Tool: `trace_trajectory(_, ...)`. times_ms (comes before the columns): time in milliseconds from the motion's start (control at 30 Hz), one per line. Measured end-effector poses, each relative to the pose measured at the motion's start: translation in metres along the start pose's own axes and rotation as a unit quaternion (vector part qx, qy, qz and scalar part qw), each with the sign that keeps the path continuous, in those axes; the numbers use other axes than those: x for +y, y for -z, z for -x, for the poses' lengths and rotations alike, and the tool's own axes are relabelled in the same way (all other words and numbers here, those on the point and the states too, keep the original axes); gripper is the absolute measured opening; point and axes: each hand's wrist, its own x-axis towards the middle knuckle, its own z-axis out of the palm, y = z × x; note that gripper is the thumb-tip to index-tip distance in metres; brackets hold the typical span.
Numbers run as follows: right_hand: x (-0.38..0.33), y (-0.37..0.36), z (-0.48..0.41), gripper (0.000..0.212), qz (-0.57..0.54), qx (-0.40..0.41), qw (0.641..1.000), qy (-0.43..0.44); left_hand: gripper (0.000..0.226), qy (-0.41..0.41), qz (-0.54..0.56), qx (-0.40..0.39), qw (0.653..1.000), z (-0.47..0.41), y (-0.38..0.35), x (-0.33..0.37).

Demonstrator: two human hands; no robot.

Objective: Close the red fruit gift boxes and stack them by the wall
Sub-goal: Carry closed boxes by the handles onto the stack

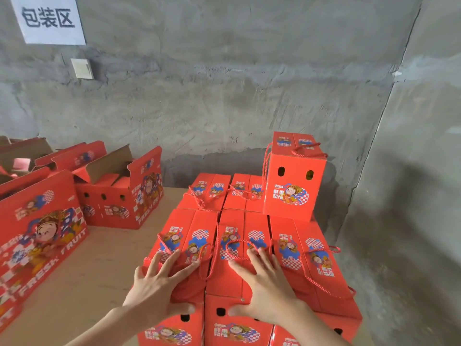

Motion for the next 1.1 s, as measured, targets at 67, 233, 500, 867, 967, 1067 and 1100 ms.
trace_trajectory(67,0.000,0.000,0.002,0.103,-0.007,-0.001,1.000,-0.001,0.091,0.000,-0.002,-0.011,1.000,0.001,0.000,0.001)
trace_trajectory(233,-0.011,0.004,0.003,0.094,-0.008,0.024,1.000,0.009,0.088,-0.011,0.003,-0.033,0.999,0.001,0.006,-0.002)
trace_trajectory(500,-0.074,0.034,-0.016,0.047,-0.030,0.000,0.997,-0.068,0.053,0.010,-0.017,-0.042,0.999,-0.001,0.022,0.011)
trace_trajectory(867,-0.146,0.015,-0.030,0.044,-0.075,-0.004,0.986,-0.146,0.056,-0.033,0.226,0.093,0.969,0.060,0.043,-0.054)
trace_trajectory(967,-0.157,0.035,-0.042,0.039,0.012,-0.008,0.984,-0.178,0.045,-0.050,0.039,0.075,0.995,0.079,0.055,-0.137)
trace_trajectory(1067,-0.210,0.047,-0.070,0.034,0.011,0.100,0.983,-0.152,0.042,0.015,-0.021,0.079,0.997,0.087,0.070,-0.233)
trace_trajectory(1100,-0.235,0.047,-0.084,0.035,-0.022,0.121,0.985,-0.119,0.042,0.031,-0.059,0.072,0.995,0.087,0.071,-0.262)
